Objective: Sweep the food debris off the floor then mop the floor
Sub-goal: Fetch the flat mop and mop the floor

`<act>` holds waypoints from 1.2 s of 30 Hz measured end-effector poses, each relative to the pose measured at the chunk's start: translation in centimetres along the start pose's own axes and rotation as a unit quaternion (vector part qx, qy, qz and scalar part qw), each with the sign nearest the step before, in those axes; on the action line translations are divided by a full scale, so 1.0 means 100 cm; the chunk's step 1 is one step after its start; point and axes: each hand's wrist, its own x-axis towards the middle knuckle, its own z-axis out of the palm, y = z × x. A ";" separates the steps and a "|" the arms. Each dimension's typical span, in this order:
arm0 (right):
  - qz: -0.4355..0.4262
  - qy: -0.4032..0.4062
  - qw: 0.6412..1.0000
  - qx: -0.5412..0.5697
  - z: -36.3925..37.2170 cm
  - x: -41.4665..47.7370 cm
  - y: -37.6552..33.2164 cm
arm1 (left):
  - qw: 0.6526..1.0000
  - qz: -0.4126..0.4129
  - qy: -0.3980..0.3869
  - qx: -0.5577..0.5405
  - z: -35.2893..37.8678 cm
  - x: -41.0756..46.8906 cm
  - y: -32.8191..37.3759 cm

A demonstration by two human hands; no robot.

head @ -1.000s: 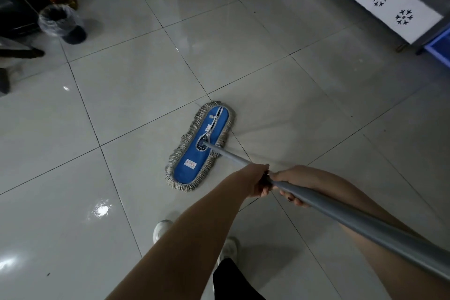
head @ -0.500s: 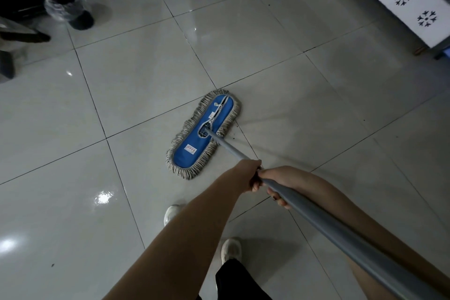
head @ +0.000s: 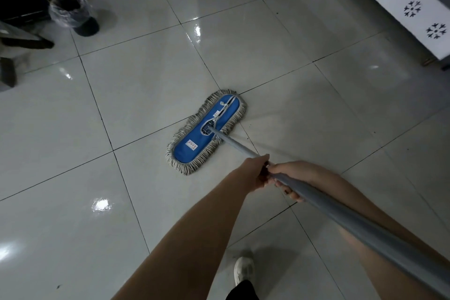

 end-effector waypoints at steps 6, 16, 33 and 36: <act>-0.007 0.030 0.994 -0.104 -0.041 -0.032 -0.025 | 0.998 0.040 -0.014 -0.047 0.044 -0.011 0.028; 0.063 0.052 0.993 -0.088 -0.089 -0.107 0.041 | 0.998 0.047 -0.043 0.022 0.135 -0.057 -0.011; 0.082 -0.020 0.996 0.009 -0.064 -0.074 0.188 | 0.998 0.020 0.003 0.061 0.174 -0.034 -0.144; 0.094 -0.023 0.994 0.058 -0.063 -0.070 0.197 | 0.994 0.010 0.024 0.104 0.180 -0.031 -0.151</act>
